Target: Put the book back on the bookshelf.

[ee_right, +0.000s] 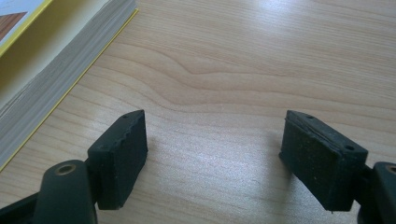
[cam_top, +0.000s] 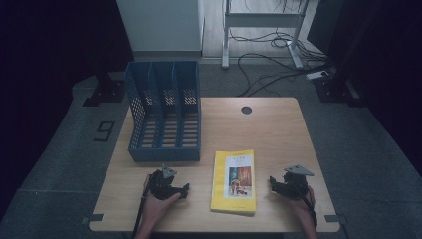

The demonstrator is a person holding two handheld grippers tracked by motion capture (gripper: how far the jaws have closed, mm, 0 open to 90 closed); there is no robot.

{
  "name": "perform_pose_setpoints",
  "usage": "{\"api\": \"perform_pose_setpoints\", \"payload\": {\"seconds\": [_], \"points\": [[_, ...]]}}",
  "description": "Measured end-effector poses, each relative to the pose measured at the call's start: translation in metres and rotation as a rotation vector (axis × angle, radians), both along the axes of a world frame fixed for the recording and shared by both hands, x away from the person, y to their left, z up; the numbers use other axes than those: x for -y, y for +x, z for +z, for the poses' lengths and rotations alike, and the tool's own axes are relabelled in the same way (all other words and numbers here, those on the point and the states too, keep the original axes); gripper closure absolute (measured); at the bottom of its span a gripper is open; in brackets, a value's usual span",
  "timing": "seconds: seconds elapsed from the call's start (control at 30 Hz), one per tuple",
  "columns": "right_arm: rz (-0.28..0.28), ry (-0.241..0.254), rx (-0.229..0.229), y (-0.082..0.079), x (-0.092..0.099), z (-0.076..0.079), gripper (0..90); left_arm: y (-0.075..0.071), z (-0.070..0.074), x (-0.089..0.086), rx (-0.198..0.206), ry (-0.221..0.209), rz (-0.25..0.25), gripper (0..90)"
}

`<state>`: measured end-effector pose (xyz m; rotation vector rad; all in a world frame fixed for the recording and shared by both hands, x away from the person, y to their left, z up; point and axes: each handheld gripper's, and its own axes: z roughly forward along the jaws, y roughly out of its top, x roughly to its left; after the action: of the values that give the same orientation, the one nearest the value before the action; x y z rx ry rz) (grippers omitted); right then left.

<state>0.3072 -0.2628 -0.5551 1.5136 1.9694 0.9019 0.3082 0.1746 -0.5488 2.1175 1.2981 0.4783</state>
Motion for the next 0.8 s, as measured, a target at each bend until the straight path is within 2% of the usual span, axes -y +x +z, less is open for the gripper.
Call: {"api": "perform_pose_setpoints", "payload": {"seconds": [0.3,0.8], "points": [[-0.003,-0.001,0.007,-0.001,-0.0019,0.0,24.4,-0.0021,-0.0001,-0.0011,0.001,0.003,-0.001,0.0],[-0.012,0.003,0.002,-0.002,-0.0035,0.0001,23.6,-0.0017,0.0003,-0.0046,0.009,-0.006,0.012,2.3]]}}
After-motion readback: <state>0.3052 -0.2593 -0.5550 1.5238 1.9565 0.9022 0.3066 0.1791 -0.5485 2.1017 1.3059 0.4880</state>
